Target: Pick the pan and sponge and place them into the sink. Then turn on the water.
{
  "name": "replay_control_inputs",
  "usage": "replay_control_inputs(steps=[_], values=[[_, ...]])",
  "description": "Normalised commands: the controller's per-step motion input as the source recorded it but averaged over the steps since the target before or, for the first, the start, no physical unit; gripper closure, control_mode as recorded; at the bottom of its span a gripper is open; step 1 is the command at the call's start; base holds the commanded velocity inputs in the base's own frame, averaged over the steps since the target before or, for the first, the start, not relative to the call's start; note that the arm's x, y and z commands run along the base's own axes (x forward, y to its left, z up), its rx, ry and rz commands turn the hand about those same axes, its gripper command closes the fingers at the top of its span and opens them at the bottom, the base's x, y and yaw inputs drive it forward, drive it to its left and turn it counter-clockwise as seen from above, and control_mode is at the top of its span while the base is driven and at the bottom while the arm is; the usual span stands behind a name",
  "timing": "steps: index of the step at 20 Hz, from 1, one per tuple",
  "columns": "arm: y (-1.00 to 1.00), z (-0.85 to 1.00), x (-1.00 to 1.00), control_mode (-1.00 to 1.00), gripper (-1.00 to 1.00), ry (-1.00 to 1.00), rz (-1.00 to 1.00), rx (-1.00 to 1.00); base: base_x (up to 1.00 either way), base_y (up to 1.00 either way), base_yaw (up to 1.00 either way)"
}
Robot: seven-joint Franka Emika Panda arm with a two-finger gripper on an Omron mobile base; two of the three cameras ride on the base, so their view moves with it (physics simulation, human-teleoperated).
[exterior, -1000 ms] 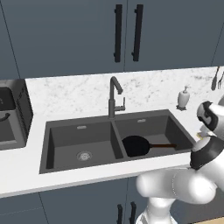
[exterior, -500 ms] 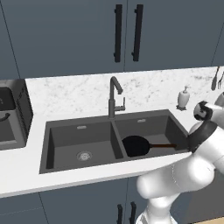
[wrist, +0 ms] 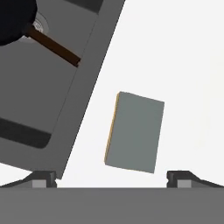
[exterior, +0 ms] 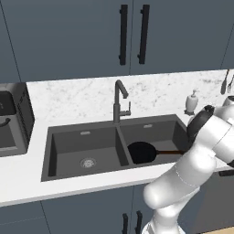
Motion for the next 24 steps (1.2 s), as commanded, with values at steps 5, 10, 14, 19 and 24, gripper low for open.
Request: replay_control_inputs(steps=[5, 10, 14, 19, 24], values=[[-0.1, -0.24, 0.13, -1.0, -1.0, 0.13, 0.0, 0.0, 0.0, 0.0, 0.0], [-0.18, -0.24, 0.15, -1.0, -1.0, 0.07, 0.0, 0.01, 0.0, 0.0, 0.0], [-0.13, -0.18, 0.14, -1.0, -1.0, 0.08, 0.0, 0.02, 0.0, 0.0, 0.0], [-0.1, -0.15, 0.17, -1.0, -1.0, 0.1, 0.0, 0.04, 0.0, 0.0, 0.0], [-0.03, -0.18, 0.18, -1.0, -1.0, 0.12, -0.02, 0.06, 0.0, 0.0, 0.0]])
